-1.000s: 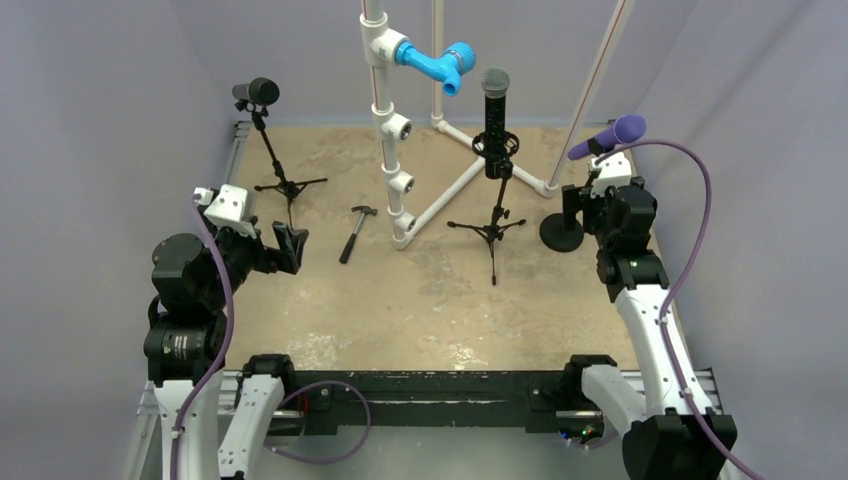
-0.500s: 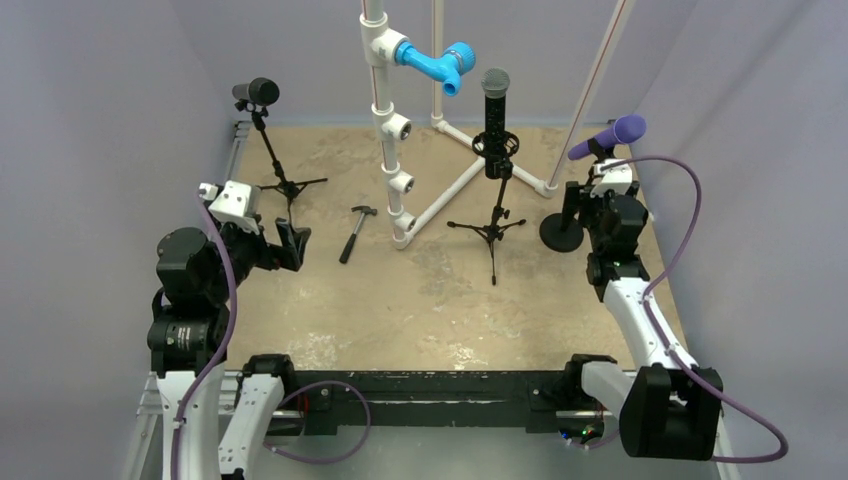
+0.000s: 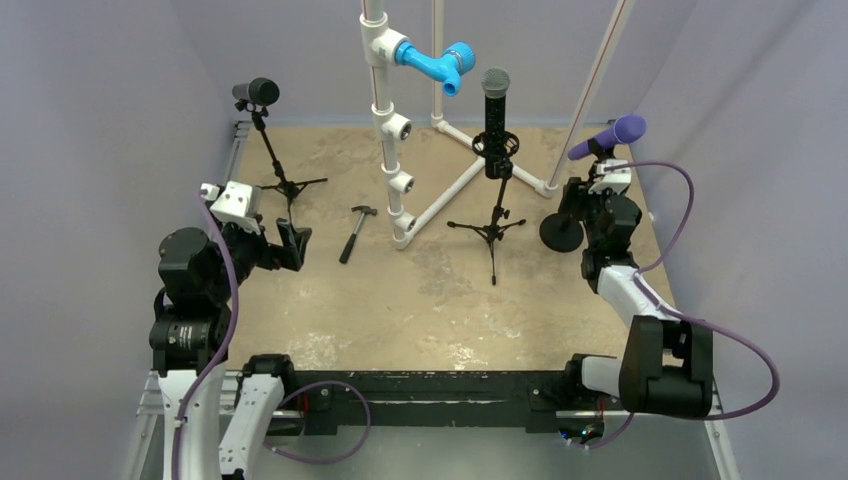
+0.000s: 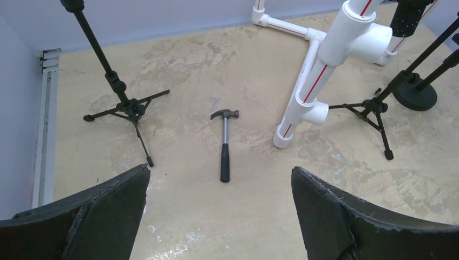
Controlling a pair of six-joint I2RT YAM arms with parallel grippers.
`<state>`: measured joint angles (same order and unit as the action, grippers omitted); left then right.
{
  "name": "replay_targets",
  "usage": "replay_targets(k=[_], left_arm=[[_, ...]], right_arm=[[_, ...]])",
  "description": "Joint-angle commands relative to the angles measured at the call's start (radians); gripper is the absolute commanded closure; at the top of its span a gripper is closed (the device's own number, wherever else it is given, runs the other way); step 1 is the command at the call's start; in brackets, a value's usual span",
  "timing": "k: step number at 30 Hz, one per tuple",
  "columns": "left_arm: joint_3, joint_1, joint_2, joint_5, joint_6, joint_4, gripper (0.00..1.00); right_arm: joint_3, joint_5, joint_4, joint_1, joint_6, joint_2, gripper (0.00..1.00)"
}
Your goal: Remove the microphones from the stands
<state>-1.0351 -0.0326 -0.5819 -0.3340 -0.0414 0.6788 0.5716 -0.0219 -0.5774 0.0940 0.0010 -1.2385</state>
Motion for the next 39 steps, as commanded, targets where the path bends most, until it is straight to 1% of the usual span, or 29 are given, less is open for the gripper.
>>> replay_targets(k=[1, 12, 20, 26, 31, 37, 39], left_arm=[[0.012, -0.006, 0.002, -0.014, -0.003, -0.048, 0.00], [0.018, -0.006, 0.001, -0.011, -0.002, -0.053, 0.00], [0.015, -0.006, -0.008, -0.010, -0.004, -0.053, 0.00], [0.011, -0.006, -0.017, -0.009, 0.000, -0.053, 0.00], [0.005, -0.006, -0.028, -0.024, -0.002, -0.052, 0.00], [-0.004, -0.006, -0.037, -0.042, 0.009, -0.052, 0.00], [-0.008, -0.006, -0.039, -0.052, 0.013, -0.051, 0.00]], right_arm=[[-0.015, -0.021, -0.166, 0.006, 0.013, -0.018, 0.34], [-0.027, -0.044, -0.252, 0.006, 0.012, -0.086, 0.46], [-0.026, -0.075, -0.256, 0.007, 0.014, -0.099, 0.60], [-0.037, -0.092, -0.266, 0.007, 0.007, -0.106, 0.69], [-0.051, -0.136, -0.248, 0.007, 0.005, -0.094, 0.81], [-0.063, -0.173, -0.184, 0.007, -0.051, -0.037, 1.00], [-0.070, -0.179, -0.156, 0.007, -0.055, -0.004, 1.00]])
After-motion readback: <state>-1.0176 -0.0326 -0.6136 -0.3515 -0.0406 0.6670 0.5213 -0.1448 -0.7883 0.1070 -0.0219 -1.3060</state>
